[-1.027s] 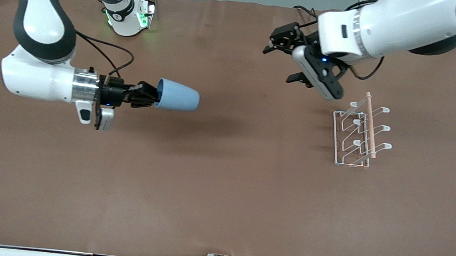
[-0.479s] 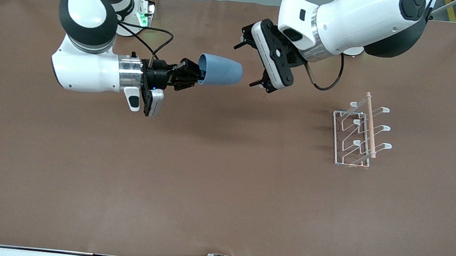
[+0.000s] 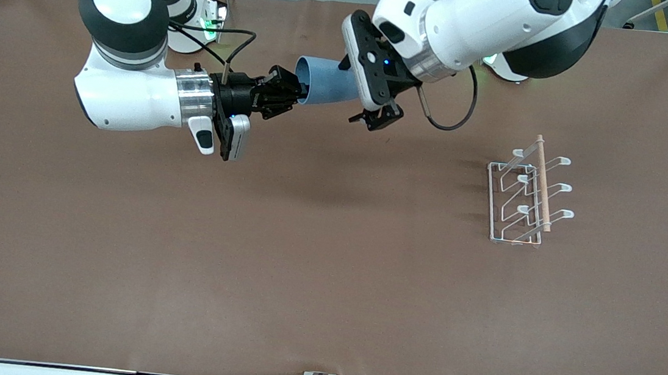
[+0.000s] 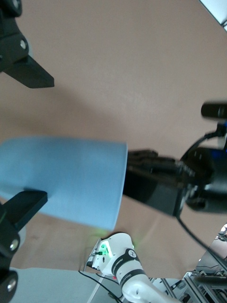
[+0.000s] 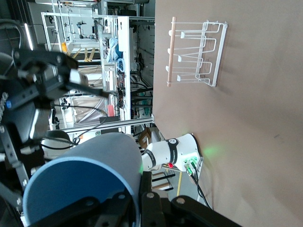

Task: Hang cup on cup holder
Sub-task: 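Grasp the cup with the left gripper and open the right gripper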

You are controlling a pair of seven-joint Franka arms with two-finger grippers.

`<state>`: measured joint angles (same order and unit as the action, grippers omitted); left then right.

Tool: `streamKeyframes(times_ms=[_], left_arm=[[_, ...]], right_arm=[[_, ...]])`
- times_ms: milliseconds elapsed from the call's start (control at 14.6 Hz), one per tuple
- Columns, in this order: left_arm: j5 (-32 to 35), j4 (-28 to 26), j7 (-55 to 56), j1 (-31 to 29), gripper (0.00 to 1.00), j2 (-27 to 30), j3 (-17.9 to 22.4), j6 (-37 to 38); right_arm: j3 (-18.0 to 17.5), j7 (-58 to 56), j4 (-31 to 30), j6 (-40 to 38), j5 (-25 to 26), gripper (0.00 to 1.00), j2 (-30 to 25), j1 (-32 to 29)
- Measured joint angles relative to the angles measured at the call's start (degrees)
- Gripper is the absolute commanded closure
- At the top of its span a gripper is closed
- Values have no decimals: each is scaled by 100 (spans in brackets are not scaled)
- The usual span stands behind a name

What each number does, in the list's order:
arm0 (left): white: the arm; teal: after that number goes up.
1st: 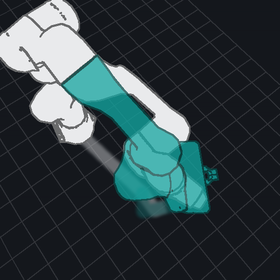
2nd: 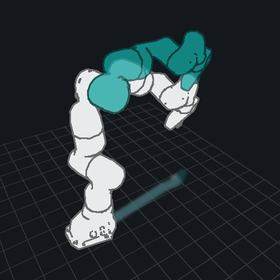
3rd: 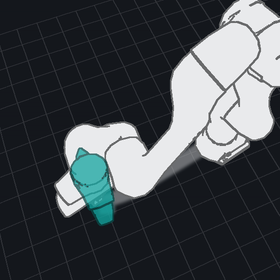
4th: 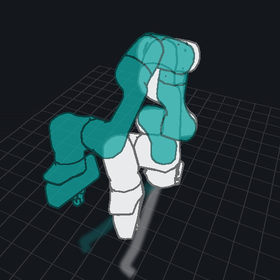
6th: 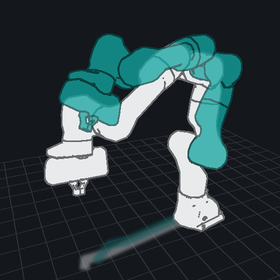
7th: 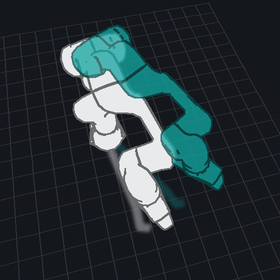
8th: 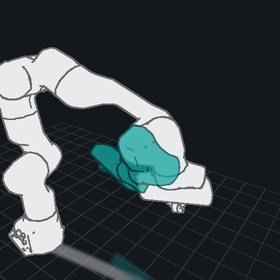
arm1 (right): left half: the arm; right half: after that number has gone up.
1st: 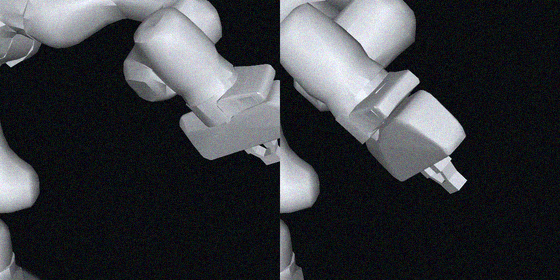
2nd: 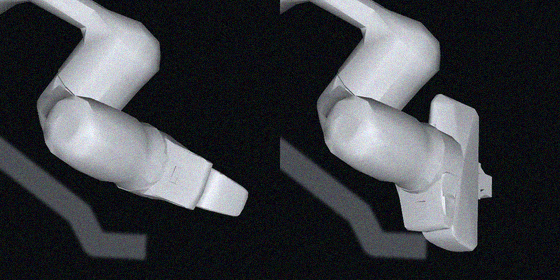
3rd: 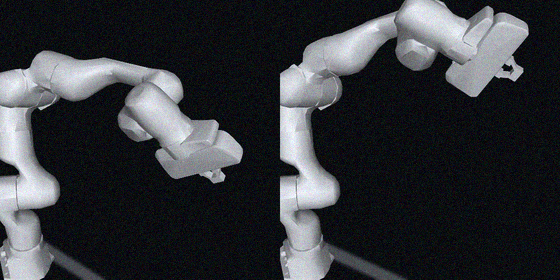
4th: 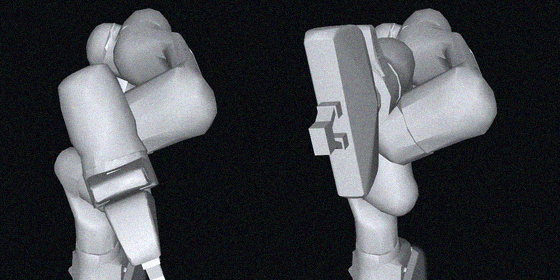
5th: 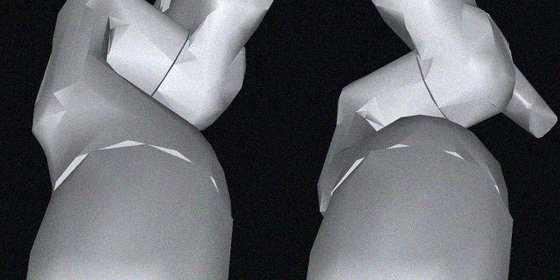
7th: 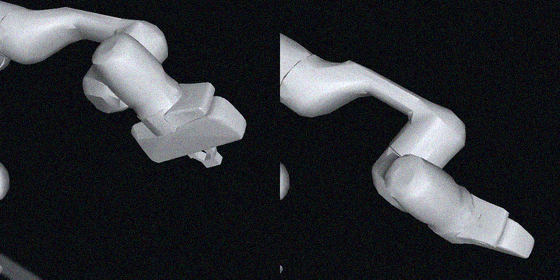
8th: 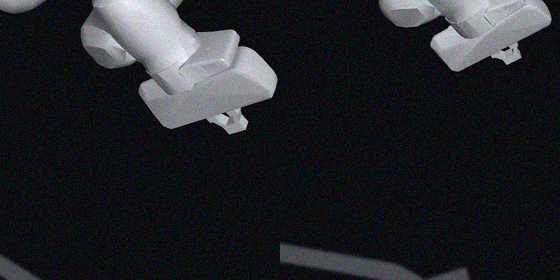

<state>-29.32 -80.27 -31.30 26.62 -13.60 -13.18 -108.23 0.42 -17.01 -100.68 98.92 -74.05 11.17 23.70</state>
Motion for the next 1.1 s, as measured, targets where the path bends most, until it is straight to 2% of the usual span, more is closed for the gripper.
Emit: streamKeyframes(times_ms=[479, 685, 822, 1096], left_arm=[[67, 5, -24, 26, 0, -4, -14, 186], [214, -1, -117, 34, 5, -22, -38, 192], [278, -8, -132, 45, 11, -59, -59, 190], [523, -7, -145, 142, 50, -199, -72, 137]], right_arm=[[-2, 95, 445, -22, 1, 98, 425, 24], [-3, 104, 461, -21, 2, 98, 429, 33], [-3, 115, 482, -22, 2, 98, 429, 36], [-4, 121, 487, -36, 32, 96, 432, 60]])
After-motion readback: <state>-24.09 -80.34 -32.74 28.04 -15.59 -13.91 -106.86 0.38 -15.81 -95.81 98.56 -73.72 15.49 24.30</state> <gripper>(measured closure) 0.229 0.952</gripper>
